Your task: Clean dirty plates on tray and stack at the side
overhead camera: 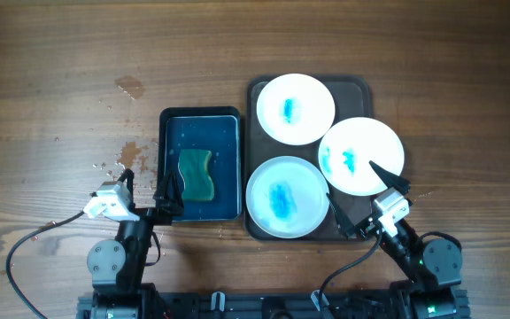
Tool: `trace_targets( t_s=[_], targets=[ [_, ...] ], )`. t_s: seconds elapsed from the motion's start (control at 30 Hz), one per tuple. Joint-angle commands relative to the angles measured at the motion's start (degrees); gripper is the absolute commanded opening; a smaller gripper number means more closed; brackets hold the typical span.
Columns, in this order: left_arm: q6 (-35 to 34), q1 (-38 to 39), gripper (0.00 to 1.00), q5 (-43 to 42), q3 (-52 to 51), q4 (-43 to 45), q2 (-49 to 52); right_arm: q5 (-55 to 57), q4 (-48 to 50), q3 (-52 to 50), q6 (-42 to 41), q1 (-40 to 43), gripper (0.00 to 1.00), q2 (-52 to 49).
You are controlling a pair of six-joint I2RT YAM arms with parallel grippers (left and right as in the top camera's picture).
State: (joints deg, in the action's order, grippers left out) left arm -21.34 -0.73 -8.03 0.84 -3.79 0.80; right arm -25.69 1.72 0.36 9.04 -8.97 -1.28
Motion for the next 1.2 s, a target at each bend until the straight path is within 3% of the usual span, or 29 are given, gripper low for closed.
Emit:
trace_targets(
  t_s=[0.0, 0.8, 0.9, 0.97, 1.0, 1.03, 1.07, 1.17],
  targets=[
    [-0.28, 0.37, 1.00, -0.28, -0.50, 0.22, -0.42, -0.66, 0.17, -0.04, 0.42, -0.02, 1.00, 0.26],
    [-0.33, 0.37, 1.00, -1.90, -0.50, 0.42, -0.42, -1.05, 0.35, -0.04, 2.51, -0.02, 1.00, 0.26],
    [-0.94, 0.37, 1.00, -10.16, -0.26, 6.01, -0.42, -1.77, 2.82, 0.72, -9.20, -0.02, 1.00, 0.26],
    [-3.10, 0.37, 1.00, -10.71, 2.93, 9.44, -0.42, -1.75, 0.90, 6.14, -11.15, -0.02, 1.00, 0.20],
    [-3.08, 0.37, 1.00, -10.67, 5.84, 8.24, -0.09, -1.73, -1.07, 9.66, -11.10, -0.02, 1.00, -0.28],
    [-2.60, 0.37, 1.00, -12.37, 14.45, -0.68, 3.87, -1.75, -8.92, 20.11, -10.71, -0.02, 1.00, -4.44],
    [-1.97, 0.37, 1.00, -13.11, 17.79, -4.48, 6.19, -1.75, -12.59, 24.24, -10.69, -0.02, 1.00, -6.84],
    [-1.33, 0.37, 1.00, -13.35, 36.79, -27.06, 21.90, -5.01, -35.80, 46.21, -13.18, -0.02, 1.00, -23.69]
  ],
)
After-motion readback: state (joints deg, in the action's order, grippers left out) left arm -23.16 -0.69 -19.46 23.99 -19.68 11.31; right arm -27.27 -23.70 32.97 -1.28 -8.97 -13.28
